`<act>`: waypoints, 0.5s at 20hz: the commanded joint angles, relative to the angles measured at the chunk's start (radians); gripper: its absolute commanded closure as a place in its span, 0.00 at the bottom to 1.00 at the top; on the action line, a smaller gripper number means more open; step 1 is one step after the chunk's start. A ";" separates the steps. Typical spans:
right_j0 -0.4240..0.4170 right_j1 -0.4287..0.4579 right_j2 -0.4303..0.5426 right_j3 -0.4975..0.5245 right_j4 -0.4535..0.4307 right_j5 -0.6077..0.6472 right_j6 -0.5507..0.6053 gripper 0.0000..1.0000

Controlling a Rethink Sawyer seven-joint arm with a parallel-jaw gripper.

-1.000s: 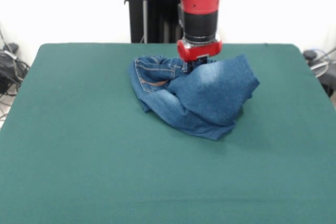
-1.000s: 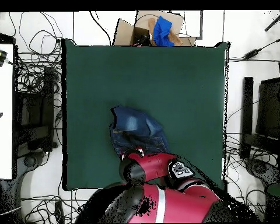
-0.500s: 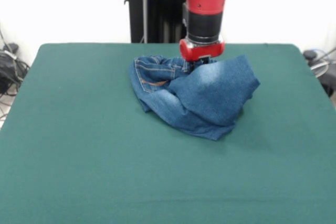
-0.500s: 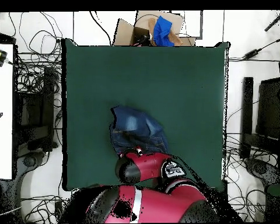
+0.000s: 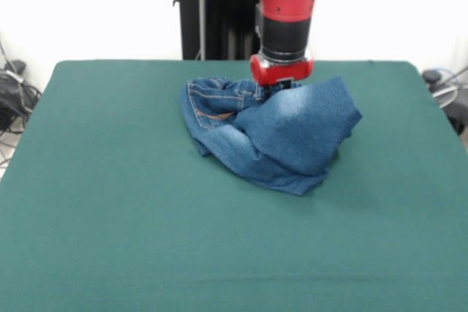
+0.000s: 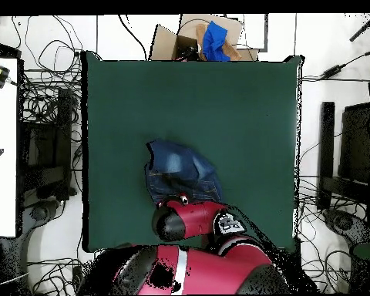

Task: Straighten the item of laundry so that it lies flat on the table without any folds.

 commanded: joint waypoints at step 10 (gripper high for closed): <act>0.018 0.196 0.055 -0.237 0.065 -0.091 0.165 1.00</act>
